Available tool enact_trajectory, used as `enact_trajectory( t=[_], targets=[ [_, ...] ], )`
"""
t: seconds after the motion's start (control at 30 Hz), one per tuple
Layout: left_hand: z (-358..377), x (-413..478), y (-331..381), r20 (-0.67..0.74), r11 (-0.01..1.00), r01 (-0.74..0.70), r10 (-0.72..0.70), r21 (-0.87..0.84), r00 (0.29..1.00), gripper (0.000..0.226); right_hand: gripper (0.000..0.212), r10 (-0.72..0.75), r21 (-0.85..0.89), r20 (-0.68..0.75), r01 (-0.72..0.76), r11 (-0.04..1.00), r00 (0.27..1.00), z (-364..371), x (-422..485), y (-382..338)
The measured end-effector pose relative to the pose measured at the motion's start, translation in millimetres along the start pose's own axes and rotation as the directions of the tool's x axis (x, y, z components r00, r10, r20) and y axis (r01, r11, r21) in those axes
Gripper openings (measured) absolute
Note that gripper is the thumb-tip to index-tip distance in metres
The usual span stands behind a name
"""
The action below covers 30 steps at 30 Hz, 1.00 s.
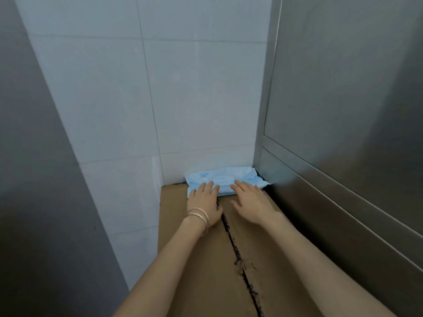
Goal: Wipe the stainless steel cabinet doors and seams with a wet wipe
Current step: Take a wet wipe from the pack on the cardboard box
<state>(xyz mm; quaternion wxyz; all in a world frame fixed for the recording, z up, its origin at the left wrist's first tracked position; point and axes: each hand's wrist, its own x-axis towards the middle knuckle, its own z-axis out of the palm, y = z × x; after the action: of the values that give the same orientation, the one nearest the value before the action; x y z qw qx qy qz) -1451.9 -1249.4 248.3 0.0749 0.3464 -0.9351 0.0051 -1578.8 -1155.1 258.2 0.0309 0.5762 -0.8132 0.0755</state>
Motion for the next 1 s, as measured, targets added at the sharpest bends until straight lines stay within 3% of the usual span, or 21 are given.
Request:
enact_trajectory(
  t=[0.2, 0.53, 1.0],
  targets=[
    [16.4, 19.7, -10.5, 0.097, 0.999, 0.017, -0.013, -0.038, 0.995, 0.063, 0.056, 0.05, 0.072, 0.121, -0.059, 0.996, 0.991, 18.3, 26.6, 11.8],
    [2.0, -20.3, -4.2, 0.093, 0.999, -0.051, 0.052, -0.013, 0.994, 0.055, 0.042, 0.044, 0.043, 0.11, -0.049, 0.998, 0.993, 5.1, -14.5, -2.4],
    [-15.4, -190.3, 36.2, 0.079, 0.999, -0.018, 0.02, -0.03, 0.997, 0.061, 0.035, -0.021, 0.046, -0.06, 0.024, 0.999, 0.998, -2.7, -180.2, -48.3]
  ],
)
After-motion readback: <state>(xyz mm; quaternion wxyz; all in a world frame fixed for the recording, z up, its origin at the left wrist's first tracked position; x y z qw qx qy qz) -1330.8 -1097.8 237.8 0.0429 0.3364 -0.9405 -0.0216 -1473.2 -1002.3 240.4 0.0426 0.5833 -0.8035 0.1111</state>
